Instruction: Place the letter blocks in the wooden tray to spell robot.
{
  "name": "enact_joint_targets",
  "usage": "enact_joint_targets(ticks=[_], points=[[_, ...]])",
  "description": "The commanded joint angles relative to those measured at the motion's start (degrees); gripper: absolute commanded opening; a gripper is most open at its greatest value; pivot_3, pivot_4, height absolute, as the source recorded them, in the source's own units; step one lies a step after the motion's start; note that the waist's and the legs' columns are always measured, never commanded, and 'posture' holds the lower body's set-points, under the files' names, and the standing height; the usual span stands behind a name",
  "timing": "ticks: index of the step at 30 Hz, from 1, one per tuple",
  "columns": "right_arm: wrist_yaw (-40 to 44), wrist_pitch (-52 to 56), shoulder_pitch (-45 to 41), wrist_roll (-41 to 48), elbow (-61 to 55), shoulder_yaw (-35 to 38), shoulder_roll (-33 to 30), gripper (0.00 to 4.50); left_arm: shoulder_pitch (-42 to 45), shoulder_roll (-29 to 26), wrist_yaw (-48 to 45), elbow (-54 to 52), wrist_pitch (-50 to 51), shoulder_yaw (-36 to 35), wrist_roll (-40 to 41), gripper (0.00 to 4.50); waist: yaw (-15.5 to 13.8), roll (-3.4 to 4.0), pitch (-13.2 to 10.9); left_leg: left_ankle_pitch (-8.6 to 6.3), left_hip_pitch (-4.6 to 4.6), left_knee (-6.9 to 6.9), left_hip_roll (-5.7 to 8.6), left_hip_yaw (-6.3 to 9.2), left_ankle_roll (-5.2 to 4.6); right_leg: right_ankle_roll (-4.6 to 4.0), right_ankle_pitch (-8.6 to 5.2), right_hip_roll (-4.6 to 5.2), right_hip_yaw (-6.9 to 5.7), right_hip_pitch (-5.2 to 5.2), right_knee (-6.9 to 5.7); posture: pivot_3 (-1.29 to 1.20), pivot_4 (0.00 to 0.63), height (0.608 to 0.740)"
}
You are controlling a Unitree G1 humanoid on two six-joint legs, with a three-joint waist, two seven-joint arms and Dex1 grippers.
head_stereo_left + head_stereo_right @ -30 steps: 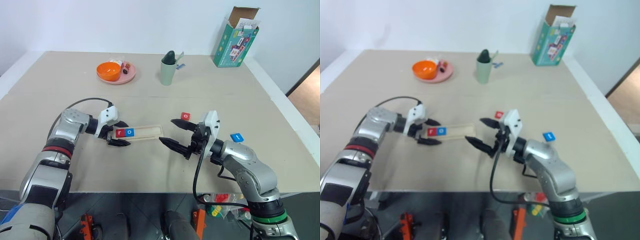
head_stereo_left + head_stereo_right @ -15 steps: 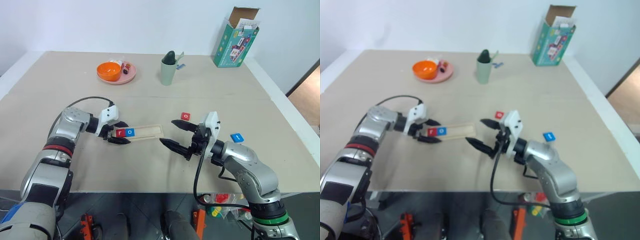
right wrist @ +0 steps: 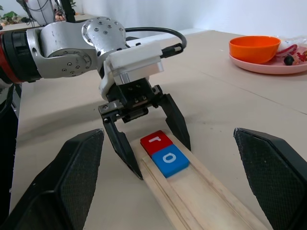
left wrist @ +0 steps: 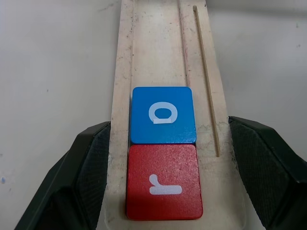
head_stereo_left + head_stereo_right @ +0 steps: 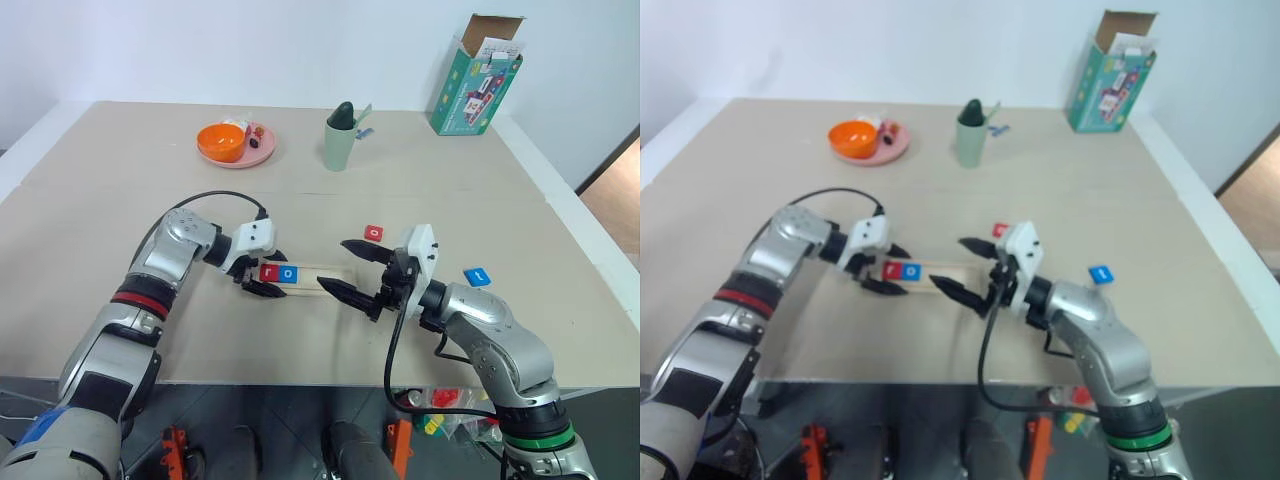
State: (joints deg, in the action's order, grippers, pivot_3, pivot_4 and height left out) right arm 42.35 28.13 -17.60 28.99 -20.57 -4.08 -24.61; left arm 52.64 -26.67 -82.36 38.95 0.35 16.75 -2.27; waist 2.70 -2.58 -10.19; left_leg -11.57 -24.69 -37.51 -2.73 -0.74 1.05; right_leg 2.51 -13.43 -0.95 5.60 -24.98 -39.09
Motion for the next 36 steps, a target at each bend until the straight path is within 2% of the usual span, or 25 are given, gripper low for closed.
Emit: enact_joint_targets(ticks=[1, 10, 11, 13, 16, 21, 24, 28, 32, 36], points=[[0.2, -1.0, -0.4, 0.2, -1.3, 0.1, 0.3, 4.50, 0.1, 0.3, -0.1, -1.9, 0.0, 1.3, -0.8, 3.20, 0.0, 0.00, 0.0, 0.00, 0.00, 0.00, 0.00, 0.00, 0.00, 0.00, 0.00, 0.00, 0.00, 0.00, 0.00, 0.00, 0.150, 0.740], [0.3, -1.2, -0.3, 0.2, -0.9, 0.6, -0.1, 4.50, 0.0, -0.6, -1.0, -1.3, 1.6, 2.4, -1.2, 3.20, 0.0, 0.00, 0.0, 0.00, 0.00, 0.00, 0.00, 0.00, 0.00, 0.00, 0.00, -0.01, 0.01, 0.00, 0.00, 0.00, 0.150, 0.740], [0.3, -1.3, -0.3, 0.1, -0.9, 0.8, -0.3, 4.50, -0.1, -0.8, -1.0, -1.7, 2.6, 2.2, -1.0, 4.00, 0.0, 0.00, 0.0, 0.00, 0.01, 0.00, 0.00, 0.01, 0.00, 0.00, 0.00, -0.01, 0.01, 0.00, 0.00, 0.00, 0.150, 0.740], [0.3, -1.3, -0.2, 0.2, -1.0, 1.2, -0.5, 4.50, -0.5, -1.4, -1.1, -3.0, 4.2, 1.8, -0.5, 4.44, 0.1, 0.00, 0.0, 0.00, 0.01, 0.00, 0.00, 0.01, 0.00, 0.00, 0.00, -0.01, 0.00, 0.00, 0.00, 0.00, 0.150, 0.740], [0.8, -1.1, -0.8, 0.9, -0.7, 2.8, -1.9, 4.50, -1.2, -3.6, -1.5, -6.9, 5.0, 1.0, -0.1, 4.44, 0.2, 0.01, 0.0, 0.00, 0.01, 0.00, -0.02, 0.00, 0.00, -0.02, 0.01, -0.04, 0.02, -0.02, -0.01, 0.00, 0.150, 0.740], [7.2, -0.4, -4.4, 1.9, 2.7, 5.6, -9.0, 4.50, -1.2, -8.4, -3.1, -14.0, 5.2, -1.6, 2.6, 4.44, 0.0, 0.06, 0.0, 0.01, 0.00, 0.00, -0.04, -0.01, 0.00, -0.05, 0.02, -0.04, 0.02, -0.04, -0.01, 0.00, 0.150, 0.740], [13.3, -0.8, -7.8, 1.0, 8.0, 5.3, -14.0, 4.50, -4.2, -10.4, -5.5, -22.4, 8.3, -4.3, 8.4, 4.44, 0.1, 0.10, -0.1, 0.01, 0.01, -0.01, -0.03, -0.06, 0.00, -0.04, 0.02, -0.02, 0.06, -0.04, 0.00, 0.00, 0.150, 0.740], [25.3, -10.2, -10.8, -6.0, 21.3, 0.5, -20.3, 4.50, -15.7, -10.0, -3.7, -42.2, 19.8, -12.2, 24.7, 4.44, 0.1, 0.18, 0.0, -0.04, 0.07, 0.03, -0.05, -0.26, -0.08, 0.04, -0.10, 0.08, 0.16, -0.01, 0.02, 0.00, 0.150, 0.740], [32.3, -15.4, -14.0, -9.8, 30.2, -2.7, -21.4, 4.50, -24.4, -10.3, 1.3, -52.3, 25.9, -15.9, 32.4, 4.44, 0.1, 0.34, -0.1, -0.08, 0.06, 0.04, -0.07, -0.16, -0.15, -0.02, -0.14, 0.00, 0.07, -0.04, 0.00, 0.00, 0.150, 0.740], [37.1, -22.1, -18.6, -14.5, 40.6, -5.9, -20.5, 4.50, -30.8, -8.7, 9.2, -58.5, 28.7, -17.7, 34.8, 4.44, 0.3, 0.44, -0.2, -0.01, 0.36, 0.01, -0.05, -0.30, -0.14, -0.02, 0.02, 0.02, 0.22, 0.19, -0.02, 0.00, 0.150, 0.740]])
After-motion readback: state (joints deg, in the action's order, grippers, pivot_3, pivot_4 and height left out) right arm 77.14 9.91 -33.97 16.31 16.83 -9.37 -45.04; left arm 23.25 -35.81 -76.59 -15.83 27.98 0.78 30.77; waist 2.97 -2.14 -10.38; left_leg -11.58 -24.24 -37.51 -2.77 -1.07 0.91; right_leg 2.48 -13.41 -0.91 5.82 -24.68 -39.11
